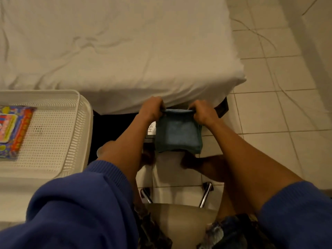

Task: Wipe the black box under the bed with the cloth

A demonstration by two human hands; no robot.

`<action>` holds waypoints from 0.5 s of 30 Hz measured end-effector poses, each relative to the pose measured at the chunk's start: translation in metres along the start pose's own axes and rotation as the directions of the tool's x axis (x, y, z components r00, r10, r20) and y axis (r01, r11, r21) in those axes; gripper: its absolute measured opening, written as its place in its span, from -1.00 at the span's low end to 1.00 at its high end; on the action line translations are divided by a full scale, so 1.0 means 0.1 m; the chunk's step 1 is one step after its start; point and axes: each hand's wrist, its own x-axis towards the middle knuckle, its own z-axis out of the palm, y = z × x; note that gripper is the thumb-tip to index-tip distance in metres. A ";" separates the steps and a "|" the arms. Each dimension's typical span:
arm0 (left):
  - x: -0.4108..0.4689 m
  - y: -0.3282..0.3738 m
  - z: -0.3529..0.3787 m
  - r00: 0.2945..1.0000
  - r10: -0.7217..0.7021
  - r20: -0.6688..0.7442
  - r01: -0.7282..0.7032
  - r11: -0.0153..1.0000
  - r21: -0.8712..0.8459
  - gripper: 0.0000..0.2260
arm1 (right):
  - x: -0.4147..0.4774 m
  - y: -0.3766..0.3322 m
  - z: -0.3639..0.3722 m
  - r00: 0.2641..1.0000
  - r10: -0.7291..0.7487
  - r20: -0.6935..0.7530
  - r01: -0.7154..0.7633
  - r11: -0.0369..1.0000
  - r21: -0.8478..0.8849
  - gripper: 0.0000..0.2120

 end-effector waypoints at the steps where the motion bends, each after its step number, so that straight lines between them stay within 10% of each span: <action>1: 0.02 -0.01 0.05 1.000 0.005 -0.020 -0.005 1.000 0.001 -0.73 | 0.04 0.04 0.07 1.000 0.007 -0.030 -0.008 1.000 -0.013 -0.73; 11: -0.14 -0.27 0.75 0.898 0.035 -0.438 -0.057 0.998 -0.038 -0.59 | -0.20 -0.09 0.73 0.897 -0.066 -0.437 -0.007 0.986 -0.164 -0.49; 15: -0.31 -0.43 0.99 0.899 0.020 -0.438 -0.050 0.997 -0.057 -0.50 | -0.33 -0.21 1.12 0.938 -0.095 -0.334 0.067 0.993 -0.094 -0.34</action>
